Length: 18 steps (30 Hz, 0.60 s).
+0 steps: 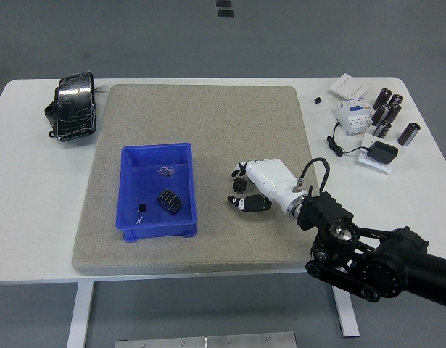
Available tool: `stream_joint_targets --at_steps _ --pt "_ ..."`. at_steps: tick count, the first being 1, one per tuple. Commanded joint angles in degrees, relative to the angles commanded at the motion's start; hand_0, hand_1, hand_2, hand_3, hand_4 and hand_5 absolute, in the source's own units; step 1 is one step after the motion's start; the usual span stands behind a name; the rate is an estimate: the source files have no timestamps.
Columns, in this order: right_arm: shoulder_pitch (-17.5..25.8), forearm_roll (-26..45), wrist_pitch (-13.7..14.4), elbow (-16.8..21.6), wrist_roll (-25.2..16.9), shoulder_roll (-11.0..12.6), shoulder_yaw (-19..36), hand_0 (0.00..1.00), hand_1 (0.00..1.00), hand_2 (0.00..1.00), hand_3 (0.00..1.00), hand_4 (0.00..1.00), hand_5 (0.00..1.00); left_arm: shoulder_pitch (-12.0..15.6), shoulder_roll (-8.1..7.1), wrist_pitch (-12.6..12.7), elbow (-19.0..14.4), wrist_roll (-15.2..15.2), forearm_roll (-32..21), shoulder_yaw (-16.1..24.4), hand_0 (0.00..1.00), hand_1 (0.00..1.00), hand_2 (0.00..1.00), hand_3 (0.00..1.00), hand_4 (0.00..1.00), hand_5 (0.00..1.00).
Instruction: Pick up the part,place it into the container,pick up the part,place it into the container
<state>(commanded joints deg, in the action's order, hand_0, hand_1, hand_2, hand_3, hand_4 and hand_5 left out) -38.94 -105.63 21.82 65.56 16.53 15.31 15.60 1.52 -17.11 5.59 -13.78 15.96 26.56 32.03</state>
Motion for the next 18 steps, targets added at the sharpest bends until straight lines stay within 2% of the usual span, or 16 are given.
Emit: stream_joint_targets --at_steps 3,4,9,10,15,16,18 --pt "-0.64 0.36 0.26 -0.89 -0.27 -0.42 -0.59 0.344 0.507 0.681 0.686 0.755 0.485 -0.05 0.01 -0.01 0.00 -0.04 -0.05 -0.08 0.685 0.679 0.667 0.643 0.735 0.237" --pt "-0.96 0.56 0.47 -1.39 -0.44 -0.62 -0.92 0.323 0.472 0.629 0.667 0.723 0.460 -0.06 0.02 -0.02 0.00 -0.02 -0.01 -0.05 0.685 0.680 0.667 0.642 0.736 0.240" --pt "-2.01 1.66 1.12 -4.01 -1.16 -1.28 -2.26 0.323 0.472 0.629 0.667 0.723 0.460 -0.08 0.04 -0.04 0.00 -0.04 -0.04 -0.11 0.685 0.680 0.667 0.642 0.736 0.240" --pt "-2.09 1.79 1.15 -4.35 -1.23 -1.34 -2.45 0.294 0.414 0.550 0.656 0.696 0.453 -0.09 0.03 -0.03 0.00 -0.05 -0.08 -0.13 0.685 0.679 0.667 0.635 0.735 0.238" --pt "-2.12 1.98 1.26 -5.45 -1.45 -1.46 -3.42 0.294 0.414 0.550 0.656 0.696 0.453 -0.05 -0.01 -0.03 0.00 -0.03 -0.16 -0.14 0.685 0.679 0.667 0.635 0.735 0.238" --pt "-2.09 2.00 1.25 -5.57 -1.48 -1.46 -3.55 0.280 0.394 0.512 0.649 0.676 0.442 -0.04 0.00 -0.03 -0.01 -0.03 -0.19 -0.17 0.685 0.679 0.667 0.630 0.734 0.238" --pt "-2.04 1.96 1.26 -5.70 -1.50 -1.48 -3.68 0.280 0.394 0.512 0.649 0.676 0.442 -0.03 -0.01 -0.03 0.00 -0.07 -0.29 -0.23 0.685 0.679 0.667 0.630 0.734 0.238"
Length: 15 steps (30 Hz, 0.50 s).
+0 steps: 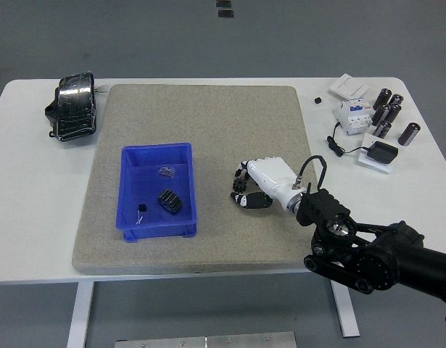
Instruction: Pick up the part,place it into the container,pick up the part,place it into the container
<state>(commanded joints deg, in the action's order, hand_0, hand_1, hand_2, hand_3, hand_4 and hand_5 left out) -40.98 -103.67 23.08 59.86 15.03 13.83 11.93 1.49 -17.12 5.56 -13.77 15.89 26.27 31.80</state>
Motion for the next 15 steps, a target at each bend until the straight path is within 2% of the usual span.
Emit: stream_joint_targets --at_steps 3,4,15 --pt "-0.07 -0.24 0.13 -0.10 0.03 -0.16 0.02 0.280 0.394 0.512 0.649 0.676 0.442 0.01 -0.03 -0.01 0.02 -0.07 -0.14 -0.09 0.685 0.679 0.667 0.630 0.734 0.238" --pt "-0.12 -0.30 0.25 -0.16 0.02 -0.23 0.01 0.274 0.386 0.473 0.649 0.622 0.430 0.01 -0.03 -0.01 0.03 -0.08 -0.17 -0.11 0.685 0.679 0.666 0.622 0.735 0.239" --pt "-0.64 -0.99 1.80 -0.86 -0.50 -0.53 -1.91 0.274 0.370 0.430 0.644 0.594 0.424 0.10 -0.09 -0.04 0.07 -0.27 -0.73 -0.25 0.686 0.679 0.664 0.612 0.734 0.239"
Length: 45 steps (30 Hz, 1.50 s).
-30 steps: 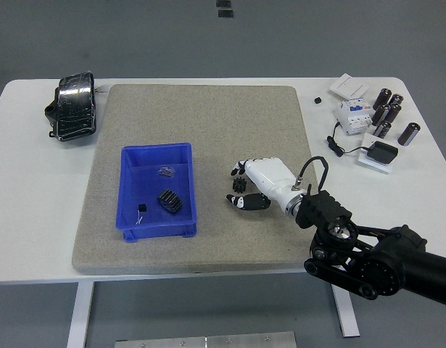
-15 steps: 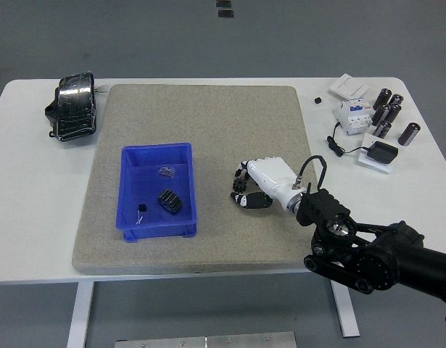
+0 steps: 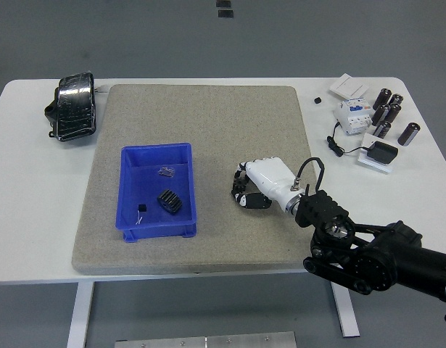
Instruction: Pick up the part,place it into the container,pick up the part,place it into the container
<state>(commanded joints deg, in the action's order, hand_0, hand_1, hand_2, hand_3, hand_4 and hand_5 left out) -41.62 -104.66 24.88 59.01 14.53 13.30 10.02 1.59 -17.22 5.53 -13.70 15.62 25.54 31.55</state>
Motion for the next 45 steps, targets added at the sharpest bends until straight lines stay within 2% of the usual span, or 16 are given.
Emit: stream_joint_targets --at_steps 1,6,7,19,30,31,36,37,42,43,45 --pt "0.00 -0.05 0.13 0.08 -0.03 0.01 -0.08 0.285 0.374 0.409 0.596 0.528 0.205 0.00 -0.01 0.01 0.00 -0.02 -0.05 -0.02 0.686 0.678 0.665 0.608 0.732 0.240" --pt "0.07 -0.27 0.46 0.35 -0.01 0.06 -0.46 0.285 0.374 0.409 0.596 0.528 0.205 -0.03 -0.07 0.07 0.04 -0.18 -0.40 -0.17 0.686 0.678 0.665 0.608 0.732 0.240" --pt "0.10 -0.31 0.44 0.37 0.02 0.07 -0.54 0.296 0.359 0.373 0.459 0.318 0.103 -0.03 -0.08 0.07 0.05 -0.21 -0.47 -0.21 0.685 0.677 0.664 0.610 0.732 0.243" --pt "0.28 -0.97 1.04 1.73 0.01 0.51 -0.27 0.294 0.357 0.360 0.443 0.333 0.090 0.06 -0.10 0.15 0.09 -0.38 -0.71 -0.26 0.685 0.678 0.663 0.610 0.733 0.246" --pt "-1.30 -5.28 0.74 11.81 1.73 0.66 3.48 0.294 0.368 0.360 0.447 0.339 0.090 0.23 -0.02 0.11 0.06 -0.13 -0.06 0.21 0.685 0.677 0.663 0.609 0.735 0.249" --pt "-1.68 -5.61 0.38 12.99 1.88 0.35 3.55 0.337 0.409 0.438 0.502 0.395 0.058 0.25 -0.01 0.11 0.06 -0.11 0.00 0.26 0.685 0.678 0.664 0.608 0.738 0.263" --pt "-4.00 -6.25 -2.53 17.08 1.42 -2.22 2.74 0.337 0.409 0.438 0.502 0.395 0.058 0.31 -0.01 0.09 0.03 0.08 0.50 0.63 0.685 0.678 0.664 0.608 0.738 0.263" --pt "-4.48 -6.36 -2.93 17.17 1.33 -2.94 2.35 0.419 0.506 0.556 0.601 0.442 0.205 0.29 -0.03 0.09 0.03 0.12 0.60 0.70 0.685 0.677 0.664 0.609 0.739 0.265" --pt "-6.56 -7.71 -5.09 14.82 1.47 -6.83 0.13 0.419 0.506 0.556 0.601 0.442 0.205 0.10 -0.08 0.13 0.02 0.05 0.58 0.60 0.685 0.677 0.664 0.609 0.739 0.265" --pt "-6.82 -8.10 -5.54 14.16 1.72 -7.37 -0.18 0.527 0.635 0.656 0.758 0.423 0.282 0.09 -0.06 0.13 0.01 0.06 0.61 0.62 0.685 0.676 0.664 0.610 0.739 0.268" --pt "-7.20 -8.77 -6.15 13.11 2.11 -8.04 -0.60 0.527 0.635 0.656 0.758 0.423 0.282 0.09 -0.05 0.10 -0.01 0.18 0.87 0.80 0.685 0.676 0.664 0.610 0.739 0.268"
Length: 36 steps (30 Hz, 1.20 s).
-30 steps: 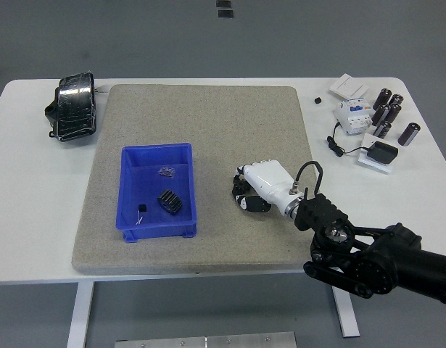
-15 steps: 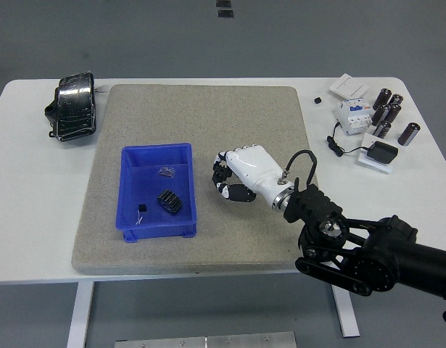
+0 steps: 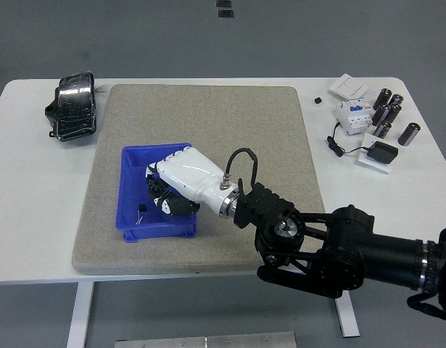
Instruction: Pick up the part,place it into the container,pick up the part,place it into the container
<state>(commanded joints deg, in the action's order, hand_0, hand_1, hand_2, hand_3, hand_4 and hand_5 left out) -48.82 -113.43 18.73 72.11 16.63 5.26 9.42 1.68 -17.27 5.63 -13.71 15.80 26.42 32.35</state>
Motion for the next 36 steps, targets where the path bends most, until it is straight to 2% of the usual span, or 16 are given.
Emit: stream_joint_targets --at_steps 3,4,9,10,15,16,19,21,22,27,29,36 --pt "-0.39 -0.81 -0.53 -1.27 0.56 -0.52 -0.18 0.527 0.635 0.656 0.758 0.423 0.282 0.05 -0.04 -0.01 -0.02 0.19 0.41 0.34 0.685 0.676 0.664 0.610 0.739 0.268" --pt "-0.48 -1.09 -0.87 -1.61 0.88 -0.63 -0.06 0.566 0.665 0.739 0.890 0.508 0.308 0.05 -0.06 -0.01 -0.03 0.24 0.55 0.45 0.685 0.677 0.664 0.609 0.741 0.268" --pt "-0.60 -1.71 -2.36 -2.29 2.05 -0.81 0.31 0.566 0.665 0.739 0.890 0.508 0.308 -0.09 -0.16 -0.01 0.00 0.12 0.37 0.26 0.685 0.677 0.664 0.609 0.741 0.268" --pt "-0.57 -1.72 -2.67 -2.36 2.28 -0.85 0.31 0.700 0.763 0.857 0.930 0.708 0.428 -0.12 -0.15 -0.01 0.01 0.10 0.36 0.22 0.685 0.676 0.663 0.609 0.741 0.269" --pt "-0.31 -1.20 -3.15 -2.60 2.71 -1.07 0.24 0.700 0.763 0.857 0.930 0.708 0.428 -0.20 -0.07 -0.06 0.01 0.07 0.38 0.17 0.685 0.676 0.663 0.609 0.741 0.269" --pt "-0.21 -0.98 -3.16 -2.59 2.74 -1.05 0.32 0.733 0.789 0.870 0.923 0.771 0.485 -0.21 -0.08 -0.04 0.02 0.07 0.39 0.20 0.685 0.676 0.662 0.608 0.739 0.266" --pt "0.31 -0.03 -2.91 -2.26 2.65 -0.70 1.24 0.733 0.789 0.870 0.923 0.771 0.485 -0.19 -0.10 -0.03 0.03 0.07 0.43 0.25 0.685 0.676 0.662 0.608 0.739 0.266" --pt "0.95 0.98 -2.51 -1.60 2.35 -0.16 2.73 0.733 0.789 0.870 0.923 0.771 0.485 -0.13 -0.08 -0.04 0.02 0.10 0.45 0.27 0.685 0.676 0.662 0.608 0.739 0.266" --pt "1.40 1.54 -2.16 -1.08 2.10 0.24 3.70 0.731 0.776 0.835 0.880 0.782 0.495 -0.09 -0.06 -0.05 0.02 0.11 0.43 0.27 0.685 0.676 0.663 0.608 0.739 0.265" --pt "4.08 5.07 0.23 2.64 0.26 2.95 9.72 0.731 0.776 0.835 0.880 0.782 0.495 0.17 0.09 -0.14 -0.01 0.27 0.57 0.40 0.685 0.676 0.663 0.608 0.739 0.265" --pt "5.12 7.24 0.87 3.70 -0.68 4.04 12.53 0.705 0.762 0.816 0.840 0.779 0.493 0.20 0.09 -0.18 -0.01 0.34 0.68 0.47 0.685 0.676 0.661 0.607 0.737 0.261" --pt "9.07 16.22 2.83 4.29 -6.02 8.02 22.06 0.702 0.760 0.813 0.823 0.783 0.498 0.19 0.10 -0.28 0.02 0.26 0.11 0.00 0.685 0.676 0.660 0.607 0.734 0.256"
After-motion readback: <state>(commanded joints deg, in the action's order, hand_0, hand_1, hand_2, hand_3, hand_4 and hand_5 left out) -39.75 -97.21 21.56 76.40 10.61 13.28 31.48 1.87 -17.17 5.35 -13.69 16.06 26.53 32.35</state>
